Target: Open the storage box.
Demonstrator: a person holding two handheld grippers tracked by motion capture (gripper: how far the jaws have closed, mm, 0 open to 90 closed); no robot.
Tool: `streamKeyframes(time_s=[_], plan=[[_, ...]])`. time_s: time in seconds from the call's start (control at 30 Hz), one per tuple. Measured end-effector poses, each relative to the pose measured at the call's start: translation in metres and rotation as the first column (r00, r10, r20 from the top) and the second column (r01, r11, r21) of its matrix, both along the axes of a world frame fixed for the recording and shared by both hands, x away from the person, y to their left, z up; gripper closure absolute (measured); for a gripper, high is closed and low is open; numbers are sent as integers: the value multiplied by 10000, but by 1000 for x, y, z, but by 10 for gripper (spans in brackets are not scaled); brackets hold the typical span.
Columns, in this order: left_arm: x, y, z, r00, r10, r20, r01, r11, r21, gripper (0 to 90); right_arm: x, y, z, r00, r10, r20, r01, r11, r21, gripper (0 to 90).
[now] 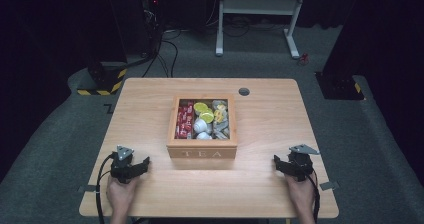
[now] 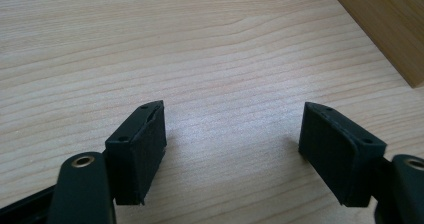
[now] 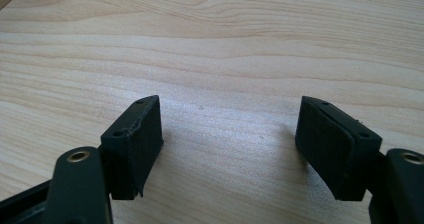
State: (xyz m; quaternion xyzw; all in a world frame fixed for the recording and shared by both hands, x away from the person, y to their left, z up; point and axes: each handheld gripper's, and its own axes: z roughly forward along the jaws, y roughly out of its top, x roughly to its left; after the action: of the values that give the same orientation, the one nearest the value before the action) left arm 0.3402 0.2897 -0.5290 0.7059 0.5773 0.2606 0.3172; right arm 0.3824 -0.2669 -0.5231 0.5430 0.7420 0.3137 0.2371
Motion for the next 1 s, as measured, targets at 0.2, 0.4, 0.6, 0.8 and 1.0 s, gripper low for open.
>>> streamKeyframes(time_s=[0.2,0.4,0.6,0.8,1.0], plan=[[0,0,0,10000,-27,-28,27,10000,16,266,0,0,0,10000,-2,-2,2,10000,3,267],[-1,0,0,10000,-61,-47,61,10000,-4,262,0,0,0,10000,2,-4,-2,10000,0,267],[-1,0,0,10000,-75,-36,74,9999,-69,259,0,0,0,10000,-1,-2,1,10000,-2,267],[0,0,1,9998,-147,-100,141,9985,-535,252,0,0,0,10000,-3,-4,3,10000,-3,267],[-3,-10,4,9985,-529,-134,519,9965,-655,241,0,0,0,10000,1,0,-1,10000,-4,267]])
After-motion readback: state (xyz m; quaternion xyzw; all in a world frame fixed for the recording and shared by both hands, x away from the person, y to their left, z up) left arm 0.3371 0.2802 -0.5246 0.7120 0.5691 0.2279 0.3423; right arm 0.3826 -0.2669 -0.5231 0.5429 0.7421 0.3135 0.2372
